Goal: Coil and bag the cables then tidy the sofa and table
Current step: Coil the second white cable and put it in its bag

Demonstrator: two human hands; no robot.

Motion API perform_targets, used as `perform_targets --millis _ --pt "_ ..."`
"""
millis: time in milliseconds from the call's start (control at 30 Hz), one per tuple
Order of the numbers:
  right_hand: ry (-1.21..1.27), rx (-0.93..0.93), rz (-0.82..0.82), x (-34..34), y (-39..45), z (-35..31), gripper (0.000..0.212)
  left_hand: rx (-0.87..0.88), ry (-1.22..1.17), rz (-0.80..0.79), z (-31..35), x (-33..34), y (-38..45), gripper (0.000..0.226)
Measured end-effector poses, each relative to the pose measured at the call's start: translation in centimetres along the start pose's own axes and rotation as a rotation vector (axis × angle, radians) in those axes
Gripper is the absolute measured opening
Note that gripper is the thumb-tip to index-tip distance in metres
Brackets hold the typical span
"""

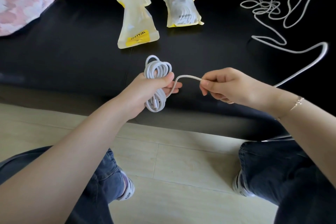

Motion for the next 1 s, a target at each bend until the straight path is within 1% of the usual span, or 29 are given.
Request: perform_targets --millis 100,200,267,333,400,467,600,667,767,867,933,1000 --pt "-0.033 -0.004 0.027 -0.6 -0.1 0.0 0.032 0.021 0.035 -0.029 0.2 0.6 -0.1 0.016" --pt "-0.117 0.008 0.038 -0.6 -0.1 0.1 0.033 -0.01 0.049 0.012 -0.1 0.3 -0.2 0.02" --pt "-0.177 0.021 0.047 -0.5 -0.1 0.2 0.033 -0.019 0.145 0.031 0.0 0.1 -0.4 0.026" --pt "-0.239 0.015 0.065 -0.4 -0.1 0.0 0.032 -0.008 0.225 -0.021 -0.1 0.6 -0.5 0.038" --pt "-0.277 -0.024 0.1 -0.5 -0.1 -0.5 0.03 -0.014 0.223 -0.095 -0.5 1.3 -0.5 0.046" --pt "-0.294 -0.083 0.153 -0.8 -0.3 -1.2 0.028 -0.035 0.226 -0.11 -0.9 1.5 -0.2 0.046" --pt "-0.265 -0.219 0.205 -1.0 -0.7 -2.7 0.024 -0.097 0.373 -0.048 -1.6 0.8 0.2 0.037" --pt "-0.242 -0.242 0.211 -1.0 -0.8 -3.0 0.024 -0.125 0.326 -0.013 -1.9 0.5 0.1 0.034" --pt "-0.232 -0.222 0.236 -1.8 -0.9 -2.5 0.026 -0.159 0.067 0.021 -1.9 0.1 -0.1 0.027" --pt "-0.236 -0.225 0.311 -3.6 -1.4 -2.3 0.027 -0.195 -0.175 0.073 -1.5 -0.9 -0.2 0.034" --pt "-0.234 -0.254 0.379 -4.8 -1.9 -2.6 0.023 -0.212 -0.192 0.072 -1.3 -1.1 -0.2 0.039" --pt "-0.234 -0.284 0.411 -5.0 -2.2 -3.1 0.021 -0.229 -0.149 0.003 -1.6 -0.2 -0.3 0.044"
Point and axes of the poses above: each hand's wrist, its own y-axis towards the middle knuckle, its own x-axis out of the palm, z = x × y, the point moved 10 cm from there along y, towards the middle knuckle, and after that the axes turned 7 degrees about -z, right-handed, at the moved point
